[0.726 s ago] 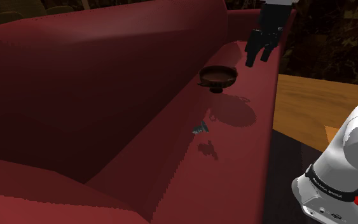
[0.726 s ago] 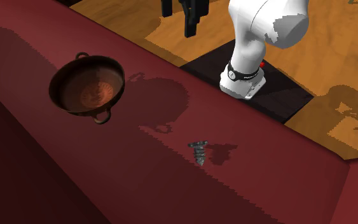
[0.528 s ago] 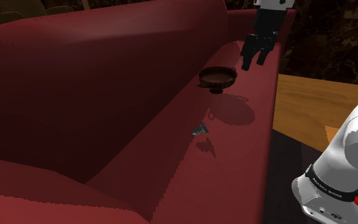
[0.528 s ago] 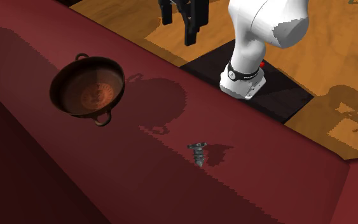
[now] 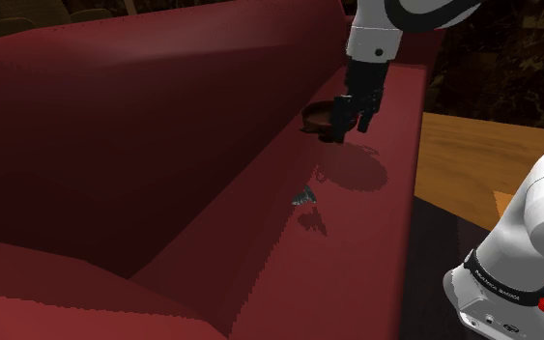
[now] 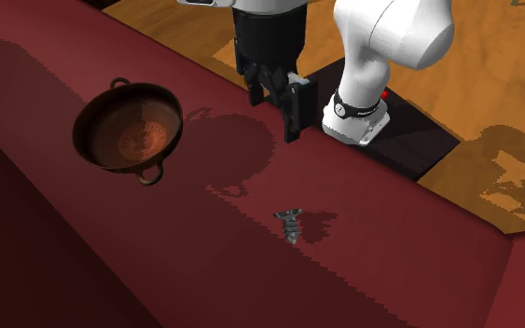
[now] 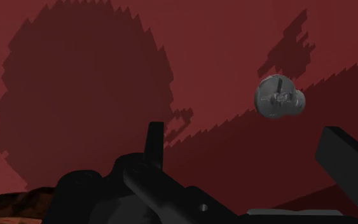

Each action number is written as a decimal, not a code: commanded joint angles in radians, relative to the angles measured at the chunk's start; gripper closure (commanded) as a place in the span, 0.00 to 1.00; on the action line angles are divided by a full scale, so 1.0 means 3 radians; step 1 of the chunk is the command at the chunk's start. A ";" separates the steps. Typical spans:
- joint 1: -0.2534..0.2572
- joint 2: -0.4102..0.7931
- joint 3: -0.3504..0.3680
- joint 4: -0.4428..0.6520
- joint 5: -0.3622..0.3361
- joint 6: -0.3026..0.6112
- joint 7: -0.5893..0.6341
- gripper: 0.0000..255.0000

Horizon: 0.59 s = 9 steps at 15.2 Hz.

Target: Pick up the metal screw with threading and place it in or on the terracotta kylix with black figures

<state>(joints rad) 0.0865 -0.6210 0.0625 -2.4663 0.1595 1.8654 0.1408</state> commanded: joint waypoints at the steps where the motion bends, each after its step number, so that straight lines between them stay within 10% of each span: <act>1: 0.0057 0.0182 0.0078 -0.0029 0.0076 0.0187 0.0049 0.00; 9: 0.0274 0.0946 0.0376 0.0019 0.0328 0.0810 0.0223 0.00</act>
<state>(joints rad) 0.1614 -0.3704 0.1655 -2.4634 0.2492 2.0807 0.2037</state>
